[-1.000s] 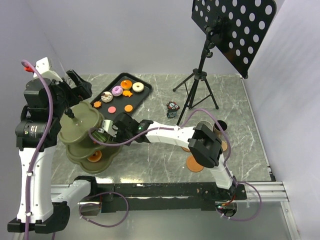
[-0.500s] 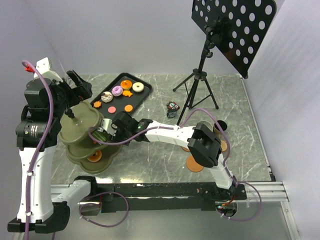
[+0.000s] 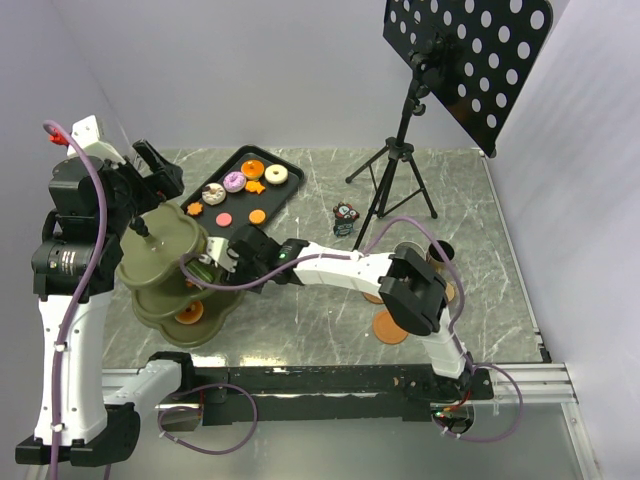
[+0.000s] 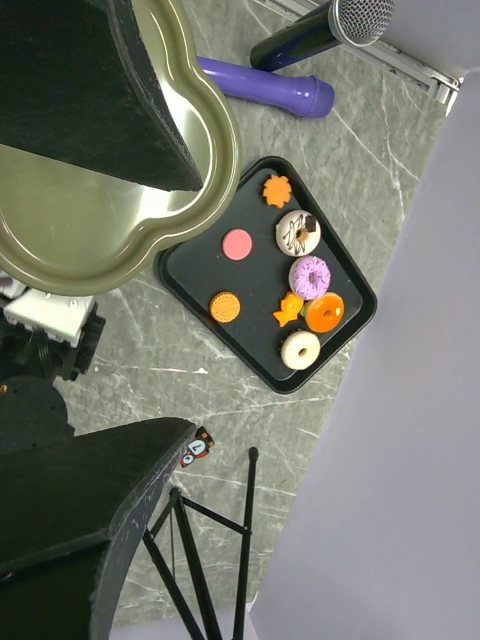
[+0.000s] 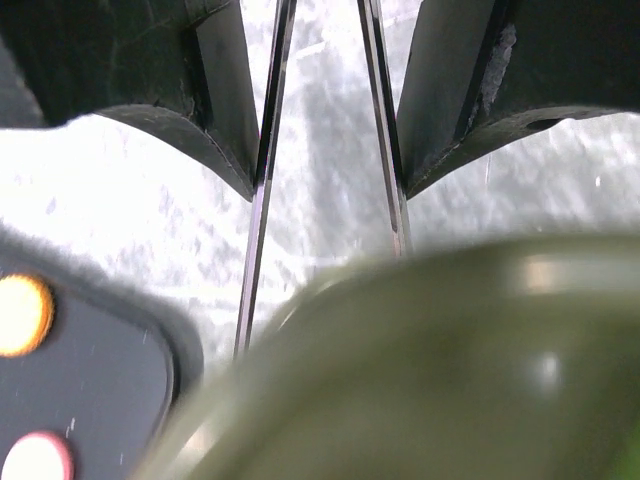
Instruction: Serve the afternoon tea
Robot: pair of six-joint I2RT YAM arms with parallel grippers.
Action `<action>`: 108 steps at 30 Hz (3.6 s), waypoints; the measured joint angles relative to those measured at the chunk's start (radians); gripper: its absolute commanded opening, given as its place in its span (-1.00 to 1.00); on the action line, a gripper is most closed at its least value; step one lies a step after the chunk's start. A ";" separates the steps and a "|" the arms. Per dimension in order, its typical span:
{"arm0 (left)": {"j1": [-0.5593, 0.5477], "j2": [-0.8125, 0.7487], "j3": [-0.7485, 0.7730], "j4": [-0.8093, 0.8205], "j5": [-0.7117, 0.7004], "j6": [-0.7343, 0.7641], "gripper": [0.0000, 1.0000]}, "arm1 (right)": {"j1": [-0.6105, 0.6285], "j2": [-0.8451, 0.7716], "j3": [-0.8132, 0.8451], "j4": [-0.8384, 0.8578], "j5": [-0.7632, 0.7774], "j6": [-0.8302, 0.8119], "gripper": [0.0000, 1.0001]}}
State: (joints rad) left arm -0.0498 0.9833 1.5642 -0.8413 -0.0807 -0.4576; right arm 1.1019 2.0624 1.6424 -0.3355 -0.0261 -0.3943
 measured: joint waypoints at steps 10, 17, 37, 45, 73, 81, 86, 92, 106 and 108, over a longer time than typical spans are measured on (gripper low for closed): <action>0.015 0.002 -0.005 -0.002 -0.003 -0.004 0.99 | -0.018 -0.089 -0.097 0.025 0.014 0.037 0.20; 0.025 0.002 -0.006 0.002 -0.003 -0.012 0.99 | -0.026 -0.164 -0.190 0.033 0.047 0.061 0.21; 0.029 -0.011 -0.029 0.029 -0.040 -0.036 0.99 | -0.166 -0.193 -0.093 -0.061 0.177 0.081 0.13; 0.029 0.003 -0.029 0.029 -0.036 -0.037 0.99 | -0.177 -0.032 0.146 -0.178 0.131 0.084 0.10; 0.029 0.003 -0.029 0.028 -0.020 -0.034 0.99 | -0.191 0.243 0.439 -0.341 0.090 0.060 0.12; 0.029 0.005 -0.029 0.028 -0.018 -0.033 0.99 | -0.193 0.265 0.472 -0.348 0.100 0.051 0.08; 0.029 0.014 -0.029 0.028 -0.009 -0.033 0.99 | -0.193 0.284 0.473 -0.346 0.123 0.034 -0.03; 0.029 0.020 -0.029 0.028 0.005 -0.033 0.99 | -0.193 0.305 0.473 -0.347 0.139 0.023 -0.17; 0.029 0.024 -0.029 0.029 0.008 -0.034 0.99 | -0.204 0.266 0.385 -0.269 0.198 0.046 -0.36; 0.029 0.024 -0.029 0.029 0.006 -0.034 0.99 | -0.214 0.233 0.333 -0.247 0.183 0.058 -0.37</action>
State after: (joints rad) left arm -0.0208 1.0073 1.5352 -0.8127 -0.0750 -0.4911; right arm 0.8883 2.2951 1.9755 -0.5827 0.1566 -0.3359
